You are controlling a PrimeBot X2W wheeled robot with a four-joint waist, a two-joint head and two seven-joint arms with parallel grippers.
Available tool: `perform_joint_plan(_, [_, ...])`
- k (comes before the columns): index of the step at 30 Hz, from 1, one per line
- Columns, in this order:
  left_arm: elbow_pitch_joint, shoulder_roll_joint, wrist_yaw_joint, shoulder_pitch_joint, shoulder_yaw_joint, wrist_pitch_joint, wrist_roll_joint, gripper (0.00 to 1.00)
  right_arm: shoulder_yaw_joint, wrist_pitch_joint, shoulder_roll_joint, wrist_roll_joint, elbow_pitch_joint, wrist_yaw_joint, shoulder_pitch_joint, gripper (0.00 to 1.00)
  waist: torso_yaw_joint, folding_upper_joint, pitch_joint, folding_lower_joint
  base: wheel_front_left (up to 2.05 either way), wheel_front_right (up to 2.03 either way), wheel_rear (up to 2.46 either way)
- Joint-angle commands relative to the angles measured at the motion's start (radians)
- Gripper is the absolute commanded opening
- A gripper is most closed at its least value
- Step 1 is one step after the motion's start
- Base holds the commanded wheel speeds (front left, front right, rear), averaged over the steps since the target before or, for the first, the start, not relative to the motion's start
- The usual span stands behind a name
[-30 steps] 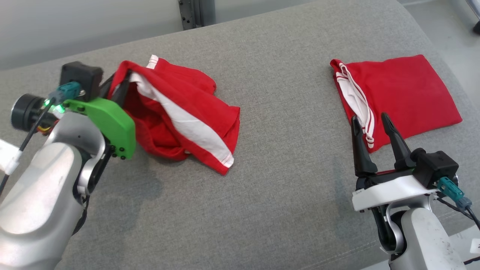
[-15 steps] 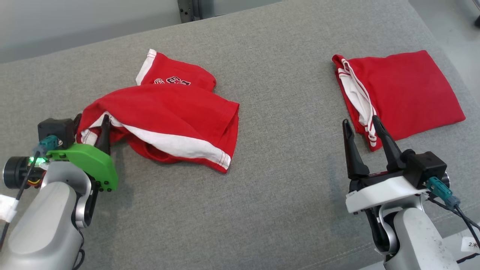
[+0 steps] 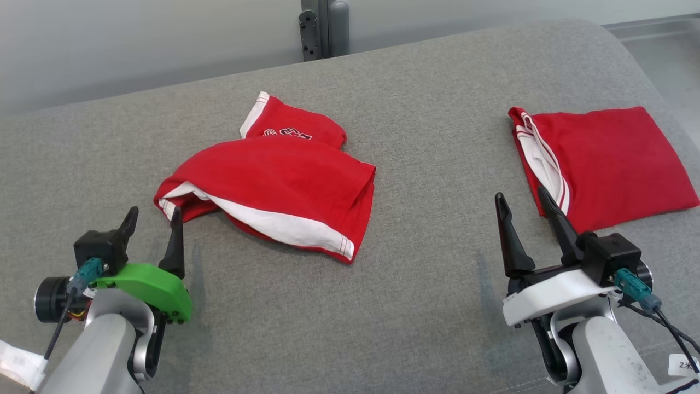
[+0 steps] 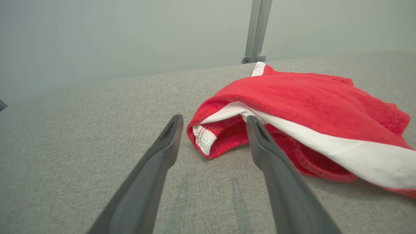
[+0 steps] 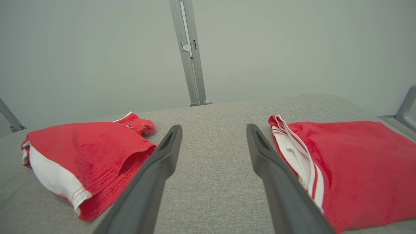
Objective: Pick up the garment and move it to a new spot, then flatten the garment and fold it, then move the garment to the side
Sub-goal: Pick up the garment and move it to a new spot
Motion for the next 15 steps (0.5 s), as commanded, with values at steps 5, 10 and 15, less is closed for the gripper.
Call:
perform_joint_plan(5, [-0.079, -0.017, 0.035, 0.085, 0.010, -0.030, 0.016, 1.00, -0.007, 0.007, -0.002, -0.002, -0.009, 0.000, 0.024, 1.00, 0.039, 0.0000, -0.042, 0.0000, 0.00, 0.00, 0.00])
perform_joint_plan(10, [-0.175, -0.049, 0.080, 0.164, 0.042, -0.043, 0.032, 1.00, -0.010, -0.001, -0.002, 0.001, -0.013, 0.000, 0.044, 1.00, 0.057, 0.0000, -0.062, 0.0000, 0.00, 0.00, 0.00])
perform_joint_plan(15, [-0.297, -0.084, 0.129, 0.270, 0.111, -0.043, 0.062, 1.00, -0.003, -0.005, -0.002, -0.009, -0.014, 0.000, 0.063, 1.00, 0.070, 0.0000, -0.078, 0.0000, 0.00, 0.00, 0.00])
